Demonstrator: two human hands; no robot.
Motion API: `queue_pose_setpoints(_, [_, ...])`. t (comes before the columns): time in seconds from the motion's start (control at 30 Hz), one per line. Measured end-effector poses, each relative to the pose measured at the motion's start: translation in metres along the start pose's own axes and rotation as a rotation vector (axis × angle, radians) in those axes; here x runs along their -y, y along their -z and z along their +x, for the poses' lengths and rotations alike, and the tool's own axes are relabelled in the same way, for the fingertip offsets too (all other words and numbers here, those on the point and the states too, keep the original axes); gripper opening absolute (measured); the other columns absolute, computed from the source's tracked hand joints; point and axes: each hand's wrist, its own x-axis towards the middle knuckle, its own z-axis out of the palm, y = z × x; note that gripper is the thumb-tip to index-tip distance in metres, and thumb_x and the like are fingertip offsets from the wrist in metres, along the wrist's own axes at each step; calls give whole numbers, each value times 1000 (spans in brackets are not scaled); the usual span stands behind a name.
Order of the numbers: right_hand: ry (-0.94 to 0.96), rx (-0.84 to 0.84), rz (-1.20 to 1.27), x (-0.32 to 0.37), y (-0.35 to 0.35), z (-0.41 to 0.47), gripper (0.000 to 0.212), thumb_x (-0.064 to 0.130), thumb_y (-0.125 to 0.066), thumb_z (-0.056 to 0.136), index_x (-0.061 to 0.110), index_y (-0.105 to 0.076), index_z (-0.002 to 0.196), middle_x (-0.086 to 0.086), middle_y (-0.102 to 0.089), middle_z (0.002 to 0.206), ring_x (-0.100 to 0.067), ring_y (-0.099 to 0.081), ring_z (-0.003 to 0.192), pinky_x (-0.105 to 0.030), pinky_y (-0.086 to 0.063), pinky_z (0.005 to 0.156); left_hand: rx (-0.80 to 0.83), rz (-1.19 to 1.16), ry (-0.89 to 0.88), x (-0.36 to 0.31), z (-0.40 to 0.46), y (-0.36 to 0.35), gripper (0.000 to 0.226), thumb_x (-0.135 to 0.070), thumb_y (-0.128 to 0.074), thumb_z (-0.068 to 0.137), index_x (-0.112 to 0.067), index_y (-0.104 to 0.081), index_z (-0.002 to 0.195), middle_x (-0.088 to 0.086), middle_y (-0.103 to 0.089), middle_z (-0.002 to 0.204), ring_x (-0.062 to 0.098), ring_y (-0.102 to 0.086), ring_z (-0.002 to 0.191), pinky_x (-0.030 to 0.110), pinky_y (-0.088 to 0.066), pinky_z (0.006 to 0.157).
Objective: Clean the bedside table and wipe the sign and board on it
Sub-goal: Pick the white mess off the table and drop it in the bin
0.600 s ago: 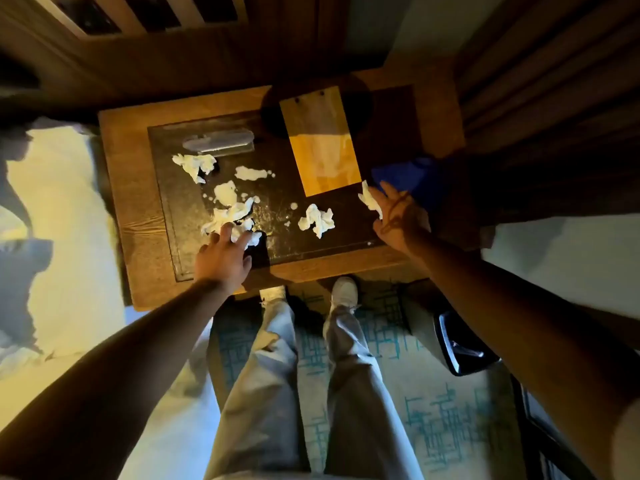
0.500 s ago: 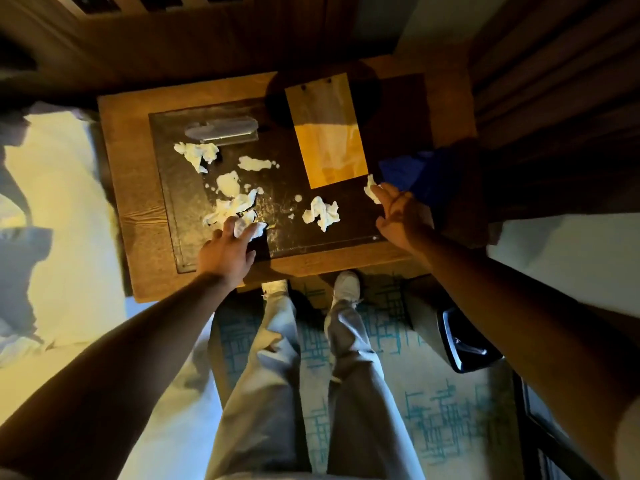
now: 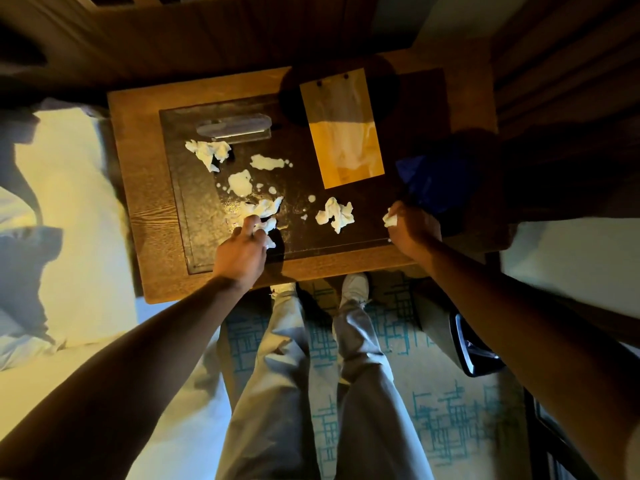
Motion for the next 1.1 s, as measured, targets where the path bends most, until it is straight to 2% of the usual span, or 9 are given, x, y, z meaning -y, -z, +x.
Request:
queue_pose_setpoints(0.1, [-82, -102, 154, 9, 5, -6, 25, 35, -60, 94, 20, -62, 115, -5, -65, 114, -24, -65, 100, -32, -50, 73, -82, -81, 3, -4, -8, 3, 22, -18, -65, 88, -7, -63, 107, 13, -47, 133, 28, -64, 97, 34, -58, 58])
queue_pose_setpoints(0.2, [2, -238, 237, 26, 9, -16, 27, 35, -70, 87, 16, -67, 106, -5, -57, 123, -24, -55, 111, -33, -47, 83, -112, -170, 6, -9, -19, 0, 23, -18, -63, 89, -7, -60, 110, 12, -46, 132, 26, -65, 96, 35, -59, 61])
queue_pose_setpoints(0.3, [121, -154, 395, 46, 7, -20, 29, 29, -73, 85, 12, -67, 109, -6, -57, 131, -26, -52, 121, -39, -45, 98, -110, -248, 37, -6, -28, -7, 19, -14, -66, 87, -7, -59, 103, 14, -49, 129, 28, -65, 98, 35, -60, 64])
queue_pose_setpoints(0.43, [319, -195, 138, 70, -5, -18, 26, 33, -77, 80, 18, -72, 102, 5, -48, 149, -30, -45, 129, -40, -48, 90, -79, -326, 85, 6, -31, -17, 19, -12, -71, 83, -7, -59, 96, 14, -57, 111, 29, -66, 90, 38, -59, 67])
queue_pose_setpoints(0.53, [270, -120, 65, 79, -16, -12, 31, 34, -73, 83, 20, -70, 111, 4, -57, 137, -29, -51, 120, -39, -46, 90, -116, -378, 109, 12, -29, -15, 17, -9, -73, 83, -9, -61, 94, 13, -59, 102, 28, -66, 78, 36, -56, 59])
queue_pose_setpoints(0.73, [88, -36, 12, 71, -31, -16, 30, 29, -71, 83, 19, -59, 109, -7, -68, 113, -30, -62, 108, -39, -46, 88, -255, -433, 135, 28, -15, 3, 27, -4, -68, 86, -14, -61, 110, 10, -56, 112, 27, -68, 86, 41, -60, 67])
queue_pose_setpoints(0.9, [94, -69, 105, 62, -36, -31, 52, 28, -71, 86, 24, -44, 130, -9, -69, 115, -33, -67, 102, -42, -54, 81, -156, -321, 111, 34, 6, 14, 59, -3, -66, 86, -28, -46, 136, 6, -43, 137, 30, -68, 93, 43, -62, 65])
queue_pose_setpoints(1.0, [73, -30, 99, 61, -36, -33, 43, 29, -71, 87, 28, -50, 125, -6, -65, 120, -31, -65, 106, -38, -51, 78, -27, -107, 8, 37, 16, 13, 75, 0, -65, 84, -31, -39, 146, 6, -37, 147, 32, -63, 108, 38, -60, 62])
queue_pose_setpoints(1.1, [50, -6, 97, 63, -35, -32, 37, 29, -71, 87, 27, -53, 120, -5, -64, 120, -29, -64, 107, -37, -51, 78, 80, 7, -6, 47, 20, 4, 72, 0, -65, 84, -26, -41, 147, 11, -42, 144, 36, -63, 110, 39, -57, 64])
